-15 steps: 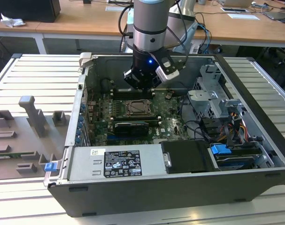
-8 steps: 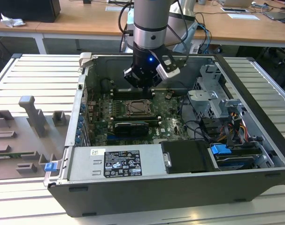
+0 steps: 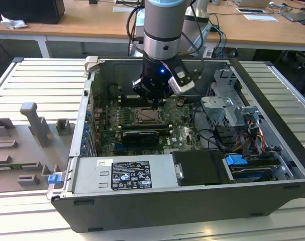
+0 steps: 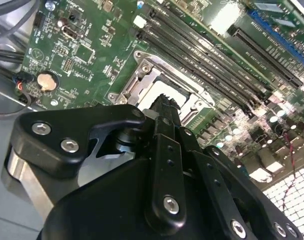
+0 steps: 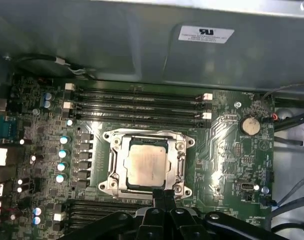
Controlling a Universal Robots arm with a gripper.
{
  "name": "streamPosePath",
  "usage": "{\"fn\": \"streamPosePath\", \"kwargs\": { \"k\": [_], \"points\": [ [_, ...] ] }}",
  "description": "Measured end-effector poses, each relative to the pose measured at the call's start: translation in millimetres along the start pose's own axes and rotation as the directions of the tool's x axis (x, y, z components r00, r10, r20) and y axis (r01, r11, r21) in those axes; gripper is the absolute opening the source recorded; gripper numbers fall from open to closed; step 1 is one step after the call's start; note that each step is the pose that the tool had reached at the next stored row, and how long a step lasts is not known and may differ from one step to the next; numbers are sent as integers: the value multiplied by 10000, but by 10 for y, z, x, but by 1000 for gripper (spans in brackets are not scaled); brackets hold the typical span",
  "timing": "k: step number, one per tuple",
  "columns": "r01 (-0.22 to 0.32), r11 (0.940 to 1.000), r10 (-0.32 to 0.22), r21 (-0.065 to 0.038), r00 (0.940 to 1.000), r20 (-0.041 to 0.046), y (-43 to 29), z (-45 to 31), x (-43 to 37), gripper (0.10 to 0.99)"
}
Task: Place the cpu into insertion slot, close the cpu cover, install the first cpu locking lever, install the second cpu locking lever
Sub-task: 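Install the second cpu locking lever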
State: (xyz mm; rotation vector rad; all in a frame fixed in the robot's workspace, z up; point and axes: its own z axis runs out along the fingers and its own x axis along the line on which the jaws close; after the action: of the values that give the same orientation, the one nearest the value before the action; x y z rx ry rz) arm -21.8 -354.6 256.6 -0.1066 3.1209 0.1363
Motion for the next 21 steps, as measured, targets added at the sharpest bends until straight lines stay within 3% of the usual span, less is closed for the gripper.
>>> {"fn": "streamPosePath", "kwargs": {
  "k": [2, 5, 21],
  "points": [
    [0, 10000, 0, -25, 10000, -11, -55, 42, 4, 106],
    [-3, 10000, 3, -26, 10000, -17, -76, 97, 7, 106],
    [-2, 10000, 2, -30, 10000, -19, -224, 95, 18, 106]
  ]
}}
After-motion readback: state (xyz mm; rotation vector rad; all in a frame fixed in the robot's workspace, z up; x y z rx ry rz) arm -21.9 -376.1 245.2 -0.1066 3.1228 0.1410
